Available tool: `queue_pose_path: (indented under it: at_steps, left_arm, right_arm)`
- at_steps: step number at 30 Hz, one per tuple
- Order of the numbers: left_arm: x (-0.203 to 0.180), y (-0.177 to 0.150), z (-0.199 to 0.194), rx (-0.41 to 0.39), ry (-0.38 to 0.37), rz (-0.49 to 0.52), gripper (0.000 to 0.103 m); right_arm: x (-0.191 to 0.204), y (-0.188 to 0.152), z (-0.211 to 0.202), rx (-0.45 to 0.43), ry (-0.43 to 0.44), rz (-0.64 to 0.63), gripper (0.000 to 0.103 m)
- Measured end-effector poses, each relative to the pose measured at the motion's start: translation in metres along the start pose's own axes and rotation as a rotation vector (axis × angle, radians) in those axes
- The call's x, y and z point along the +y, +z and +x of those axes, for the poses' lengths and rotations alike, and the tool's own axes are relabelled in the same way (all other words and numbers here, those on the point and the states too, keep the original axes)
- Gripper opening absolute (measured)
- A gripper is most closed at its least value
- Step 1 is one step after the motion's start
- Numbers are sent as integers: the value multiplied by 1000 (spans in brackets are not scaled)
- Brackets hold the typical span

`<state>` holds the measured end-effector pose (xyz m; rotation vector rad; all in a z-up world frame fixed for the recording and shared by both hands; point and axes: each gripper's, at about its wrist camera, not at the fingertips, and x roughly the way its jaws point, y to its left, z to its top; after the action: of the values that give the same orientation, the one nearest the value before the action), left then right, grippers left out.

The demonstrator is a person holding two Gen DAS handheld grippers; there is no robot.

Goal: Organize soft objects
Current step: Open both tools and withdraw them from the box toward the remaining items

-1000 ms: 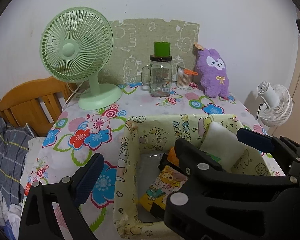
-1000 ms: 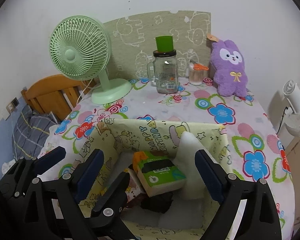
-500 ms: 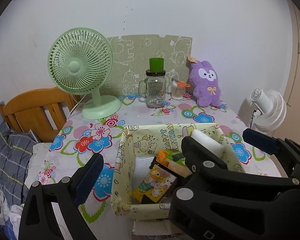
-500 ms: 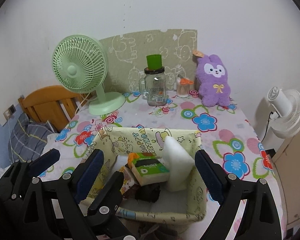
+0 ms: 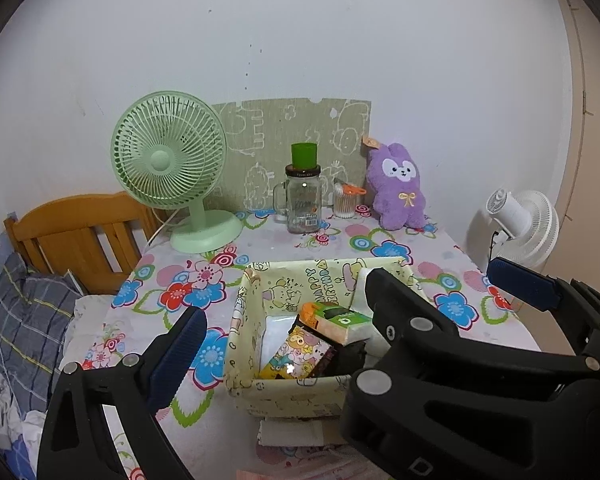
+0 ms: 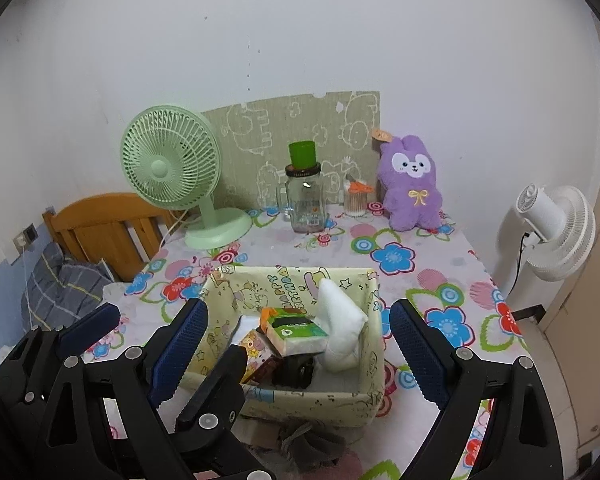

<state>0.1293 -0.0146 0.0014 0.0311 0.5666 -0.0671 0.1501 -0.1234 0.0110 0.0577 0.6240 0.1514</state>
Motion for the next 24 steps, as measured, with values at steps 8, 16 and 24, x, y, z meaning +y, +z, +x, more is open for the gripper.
queue_pose_path:
  at_steps: [8,16,24]
  left_arm:
    - [-8,-4,-24,-34,-5,9,99]
    - [-18,-13,-47,-64,-2,22,99]
    - [-22,-27,-62,-76,-6,23,99]
  right_arm:
    - [-3,-5,-29,-41,-9,3,94]
    - [-5,-16,-55,-71,-25,8,94]
    - [-7,-32,-75,-92,-42,1,94]
